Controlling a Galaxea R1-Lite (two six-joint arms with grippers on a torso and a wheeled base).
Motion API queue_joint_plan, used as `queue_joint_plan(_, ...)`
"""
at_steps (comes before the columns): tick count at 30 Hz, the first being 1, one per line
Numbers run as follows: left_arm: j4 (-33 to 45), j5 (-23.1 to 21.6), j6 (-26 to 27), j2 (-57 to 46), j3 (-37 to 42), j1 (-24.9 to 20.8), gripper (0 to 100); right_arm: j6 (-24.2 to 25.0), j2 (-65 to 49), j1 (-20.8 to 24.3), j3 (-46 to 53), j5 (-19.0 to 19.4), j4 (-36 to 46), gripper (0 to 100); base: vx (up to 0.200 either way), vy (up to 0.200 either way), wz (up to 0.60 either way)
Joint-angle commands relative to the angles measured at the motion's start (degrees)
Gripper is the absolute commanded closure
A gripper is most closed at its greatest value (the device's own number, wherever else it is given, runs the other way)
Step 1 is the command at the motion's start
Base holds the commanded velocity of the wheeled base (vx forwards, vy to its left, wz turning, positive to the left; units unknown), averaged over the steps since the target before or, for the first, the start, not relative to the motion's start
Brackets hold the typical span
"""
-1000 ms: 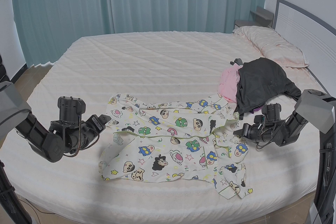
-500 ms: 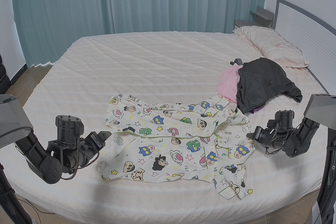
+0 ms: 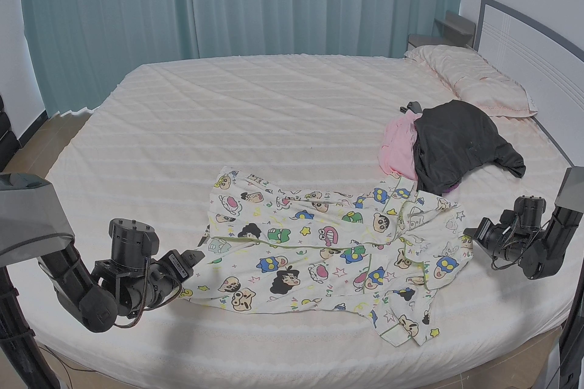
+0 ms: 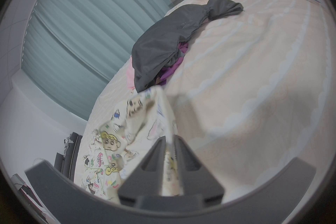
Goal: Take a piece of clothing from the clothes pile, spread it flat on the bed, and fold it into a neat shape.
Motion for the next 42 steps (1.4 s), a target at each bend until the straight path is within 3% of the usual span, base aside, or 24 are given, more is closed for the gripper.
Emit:
queue_joint_plan(1, -0.1, -0.1, 0.0, 1.3, 0.3, -0.3, 0, 0.0, -0.5, -0.6, -0.4, 0.0, 0.0, 0, 0.000, 0.000, 0.00)
queue_joint_plan(8, 0.0, -1.6, 0.4, 1.4, 1.3, -0.2, 0, 0.2, -3.7, -0.8, 1.0, -0.3, 0.5, 0, 0.000, 0.000, 0.00)
queue_joint_plan(27, 0.7, -1.8, 1.2, -0.3, 5.2, -3.7, 0, -0.2, -10.2, -0.4, 16.9, -0.4, -0.1, 0, 0.000, 0.000, 0.00)
queue_joint_plan(34, 1.2, -1.8, 1.3, 0.3, 5.5, -4.4, 0, -0.5, -10.6, 3.5, 22.6, -0.6, -1.5, 0, 0.000, 0.000, 0.00)
queue_joint_plan(37, 0.5, -1.4, 1.3, 3.1, 5.0, -4.1, 0, -0.5, -10.2, 8.3, 29.0, -0.5, -6.3, 0, 0.000, 0.000, 0.00)
queue_joint_plan(38, 0.5, -1.4, 1.3, 3.3, 4.9, -3.9, 100, -0.5, -10.1, 9.4, 30.0, -0.5, -7.0, 0, 0.000, 0.000, 0.00)
queue_joint_plan(42, 0.5, -1.3, 1.2, 3.4, 4.5, -3.7, 100, -0.4, -9.6, 12.8, 32.7, -0.5, -8.0, 0, 0.000, 0.000, 0.00)
